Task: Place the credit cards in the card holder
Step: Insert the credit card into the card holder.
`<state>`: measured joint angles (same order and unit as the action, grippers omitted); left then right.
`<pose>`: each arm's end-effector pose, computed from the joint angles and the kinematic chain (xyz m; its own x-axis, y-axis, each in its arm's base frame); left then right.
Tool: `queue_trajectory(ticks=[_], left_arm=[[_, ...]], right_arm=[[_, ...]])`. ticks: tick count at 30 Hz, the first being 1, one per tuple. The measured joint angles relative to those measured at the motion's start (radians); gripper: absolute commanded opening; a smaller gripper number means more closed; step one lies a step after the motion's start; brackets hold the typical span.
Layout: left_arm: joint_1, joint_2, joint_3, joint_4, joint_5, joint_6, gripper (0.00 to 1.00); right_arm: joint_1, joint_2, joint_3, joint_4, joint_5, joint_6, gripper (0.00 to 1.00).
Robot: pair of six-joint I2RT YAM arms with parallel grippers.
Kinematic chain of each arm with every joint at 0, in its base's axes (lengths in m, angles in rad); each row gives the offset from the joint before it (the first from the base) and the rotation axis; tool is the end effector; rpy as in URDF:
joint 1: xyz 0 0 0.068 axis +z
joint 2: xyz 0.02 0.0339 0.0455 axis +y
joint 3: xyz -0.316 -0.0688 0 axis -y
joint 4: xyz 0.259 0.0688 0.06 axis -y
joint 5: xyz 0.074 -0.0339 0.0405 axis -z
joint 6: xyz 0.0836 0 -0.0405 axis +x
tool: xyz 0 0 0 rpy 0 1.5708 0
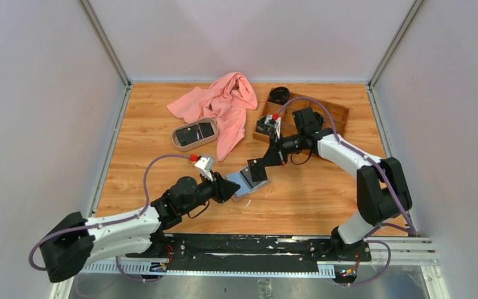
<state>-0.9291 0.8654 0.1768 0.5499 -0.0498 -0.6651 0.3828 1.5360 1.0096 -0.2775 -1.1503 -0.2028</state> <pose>0.1286 -0.1651 0.2141 -0.5407 -0.3062 -0.7835 0.5553 0.5698 -0.6058 0.2851 0.1971 0.2732 -0.5052 -0.2921 -0.8121 -0.8594 0.0850 0.5041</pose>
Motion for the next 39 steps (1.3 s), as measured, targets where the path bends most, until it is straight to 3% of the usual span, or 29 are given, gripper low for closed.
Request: queue_trajectory(ticks=[4, 11, 39], left_arm=[[0.019, 0.191, 0.083, -0.018, -0.003, 0.012, 0.15], [0.087, 0.378, 0.136, -0.021, 0.004, -0.010, 0.00], [0.141, 0.525, 0.098, 0.013, -0.005, -0.201, 0.00]], right_arm=[[0.008, 0.096, 0.038, -0.004, 0.048, 0.017, 0.00], [0.026, 0.187, 0.086, -0.006, 0.082, 0.054, 0.00], [0.059, 0.321, 0.117, 0.045, 0.114, 0.220, 0.00]])
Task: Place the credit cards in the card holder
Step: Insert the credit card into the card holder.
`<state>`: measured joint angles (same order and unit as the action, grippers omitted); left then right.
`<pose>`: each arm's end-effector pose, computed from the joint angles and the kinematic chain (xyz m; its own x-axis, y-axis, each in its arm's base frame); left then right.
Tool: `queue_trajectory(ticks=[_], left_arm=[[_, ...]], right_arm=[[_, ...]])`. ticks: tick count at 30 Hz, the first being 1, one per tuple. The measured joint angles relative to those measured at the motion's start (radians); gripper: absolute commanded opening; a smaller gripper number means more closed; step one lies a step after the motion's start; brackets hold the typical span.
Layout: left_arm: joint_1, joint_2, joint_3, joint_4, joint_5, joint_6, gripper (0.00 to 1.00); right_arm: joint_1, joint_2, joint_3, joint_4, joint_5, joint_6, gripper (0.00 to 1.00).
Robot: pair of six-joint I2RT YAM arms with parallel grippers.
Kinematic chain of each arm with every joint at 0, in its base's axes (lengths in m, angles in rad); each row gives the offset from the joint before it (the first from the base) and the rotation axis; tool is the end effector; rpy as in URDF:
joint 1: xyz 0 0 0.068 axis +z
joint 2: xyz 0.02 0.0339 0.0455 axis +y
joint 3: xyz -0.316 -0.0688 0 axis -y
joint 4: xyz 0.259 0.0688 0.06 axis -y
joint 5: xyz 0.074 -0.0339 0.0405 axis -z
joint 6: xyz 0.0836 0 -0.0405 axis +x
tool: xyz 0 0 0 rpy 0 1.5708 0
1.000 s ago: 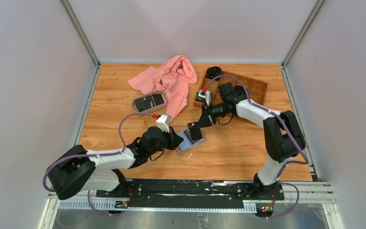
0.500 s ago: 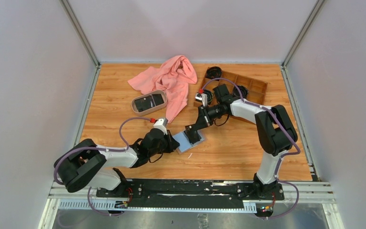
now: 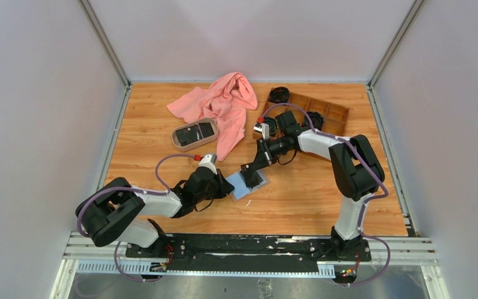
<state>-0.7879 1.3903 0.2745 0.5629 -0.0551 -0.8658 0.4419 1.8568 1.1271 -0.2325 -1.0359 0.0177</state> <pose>0.1902 -0.1846 0.1354 -0.7539 -0.3204 -0.5735 0.1551 0.7614 -0.6294 0.3388 0.2399 0.1930 -0.7533 -0.3464 -0.5591 -0.6494 0.2566 0.7159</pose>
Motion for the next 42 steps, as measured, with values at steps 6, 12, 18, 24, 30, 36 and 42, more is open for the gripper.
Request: queue_trajectory(ticks=[6, 12, 18, 24, 30, 36, 42], left_arm=[[0.002, 0.002, 0.000, 0.003, 0.000, -0.006, 0.00], [0.002, 0.002, 0.000, 0.003, 0.000, -0.006, 0.00], [0.003, 0.002, 0.000, 0.003, 0.002, -0.006, 0.00], [0.007, 0.002, 0.000, 0.003, 0.003, -0.006, 0.00], [0.007, 0.002, 0.000, 0.003, 0.003, -0.006, 0.00], [0.007, 0.002, 0.000, 0.003, 0.002, -0.006, 0.00], [0.007, 0.002, 0.000, 0.003, 0.003, -0.006, 0.00]], right_arm=[[0.007, 0.009, 0.015, 0.002, 0.035, 0.017, 0.00], [0.007, 0.009, 0.015, 0.002, 0.071, 0.027, 0.00], [0.009, 0.033, 0.016, 0.002, 0.072, 0.039, 0.00], [0.017, 0.048, 0.016, -0.001, 0.081, 0.043, 0.00], [0.040, 0.048, 0.016, -0.003, 0.111, 0.051, 0.00], [0.066, 0.049, 0.016, -0.003, 0.122, 0.077, 0.00], [0.067, 0.050, 0.021, -0.026, 0.155, 0.081, 0.00]])
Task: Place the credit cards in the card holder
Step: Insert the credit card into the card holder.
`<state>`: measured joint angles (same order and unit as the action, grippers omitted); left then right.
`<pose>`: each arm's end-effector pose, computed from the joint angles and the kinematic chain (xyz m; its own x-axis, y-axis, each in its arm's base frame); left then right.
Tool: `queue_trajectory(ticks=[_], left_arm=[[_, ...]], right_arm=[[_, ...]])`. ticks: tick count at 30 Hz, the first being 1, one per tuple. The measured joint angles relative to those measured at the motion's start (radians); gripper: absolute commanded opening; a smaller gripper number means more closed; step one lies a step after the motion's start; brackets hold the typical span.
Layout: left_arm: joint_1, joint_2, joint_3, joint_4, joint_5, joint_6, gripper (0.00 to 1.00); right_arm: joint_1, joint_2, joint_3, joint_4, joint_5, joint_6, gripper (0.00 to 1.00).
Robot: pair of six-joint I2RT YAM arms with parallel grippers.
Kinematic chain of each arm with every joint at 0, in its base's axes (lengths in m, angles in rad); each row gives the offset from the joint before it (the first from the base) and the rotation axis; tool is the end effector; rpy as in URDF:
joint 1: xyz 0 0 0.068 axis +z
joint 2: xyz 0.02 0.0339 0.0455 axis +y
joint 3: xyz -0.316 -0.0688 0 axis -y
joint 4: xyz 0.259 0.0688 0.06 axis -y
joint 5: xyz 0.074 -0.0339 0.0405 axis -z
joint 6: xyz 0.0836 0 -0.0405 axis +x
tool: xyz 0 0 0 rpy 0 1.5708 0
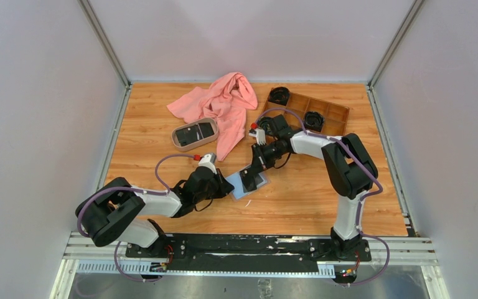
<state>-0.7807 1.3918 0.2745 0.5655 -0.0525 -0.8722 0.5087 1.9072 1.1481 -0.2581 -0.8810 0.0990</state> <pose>0.1915 -0.1836 0.1354 -0.7534 -0.3301 -0.5688 0.1464 0.7590 -0.6344 0.3357 0.2611 0.1689 -0.8049 -0.3769 -0.4583 -0.5875 0.3975 0.7049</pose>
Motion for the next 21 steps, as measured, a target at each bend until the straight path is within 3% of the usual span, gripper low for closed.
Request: queue_trajectory(ticks=[21], left_arm=[[0.007, 0.000, 0.000, 0.000, 0.005, 0.000, 0.00]], right_arm=[[0.052, 0.072, 0.129, -0.161, 0.111, 0.001, 0.06]])
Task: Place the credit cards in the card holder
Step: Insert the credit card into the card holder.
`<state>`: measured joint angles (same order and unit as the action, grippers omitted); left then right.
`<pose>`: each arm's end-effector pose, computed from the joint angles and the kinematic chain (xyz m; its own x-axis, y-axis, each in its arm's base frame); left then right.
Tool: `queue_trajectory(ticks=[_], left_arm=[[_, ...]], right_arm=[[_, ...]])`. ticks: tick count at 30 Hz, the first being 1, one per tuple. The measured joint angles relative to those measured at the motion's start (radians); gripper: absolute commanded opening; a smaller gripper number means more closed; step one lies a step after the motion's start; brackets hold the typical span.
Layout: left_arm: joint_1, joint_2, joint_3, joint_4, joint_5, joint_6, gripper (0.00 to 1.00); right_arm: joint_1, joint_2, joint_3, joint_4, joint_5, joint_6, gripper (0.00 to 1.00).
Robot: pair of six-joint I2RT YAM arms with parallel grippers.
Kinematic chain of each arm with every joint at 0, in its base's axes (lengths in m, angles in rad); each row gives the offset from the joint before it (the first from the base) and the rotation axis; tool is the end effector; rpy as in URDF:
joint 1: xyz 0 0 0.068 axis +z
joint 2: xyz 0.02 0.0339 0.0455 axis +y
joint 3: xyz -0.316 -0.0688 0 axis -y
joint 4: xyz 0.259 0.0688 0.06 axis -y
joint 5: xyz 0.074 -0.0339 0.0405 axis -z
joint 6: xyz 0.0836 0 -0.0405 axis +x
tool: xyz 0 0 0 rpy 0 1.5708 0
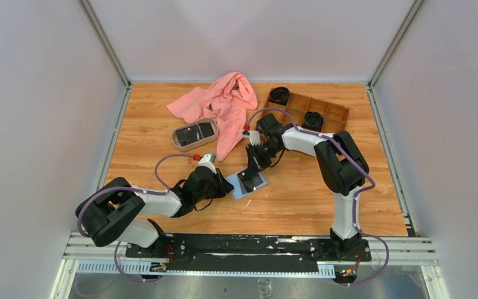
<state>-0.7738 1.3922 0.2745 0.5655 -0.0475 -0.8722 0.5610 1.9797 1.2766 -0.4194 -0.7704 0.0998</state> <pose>0.1925 -0.1826 0.1353 -0.7537 -0.3329 -0.5666 0.1431 0.7584 -0.6359 0.3417 0.2834 0.1610 -0.8228 -0.4325 -0.3687 -0.5582 0.4926 0.6677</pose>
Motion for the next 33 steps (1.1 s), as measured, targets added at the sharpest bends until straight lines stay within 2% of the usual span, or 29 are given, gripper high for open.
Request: queue_trajectory(ticks=[10, 19, 33], left_arm=[[0.000, 0.000, 0.000, 0.000, 0.001, 0.000, 0.00], [0.000, 0.000, -0.006, 0.009, 0.004, 0.000, 0.02], [0.008, 0.000, -0.020, 0.035, 0.016, 0.000, 0.01]], right_arm=[[0.028, 0.048, 0.068, -0.048, 0.003, -0.002, 0.10], [0.062, 0.095, 0.107, -0.071, -0.029, -0.017, 0.26], [0.080, 0.048, 0.137, -0.160, 0.045, -0.163, 0.34]])
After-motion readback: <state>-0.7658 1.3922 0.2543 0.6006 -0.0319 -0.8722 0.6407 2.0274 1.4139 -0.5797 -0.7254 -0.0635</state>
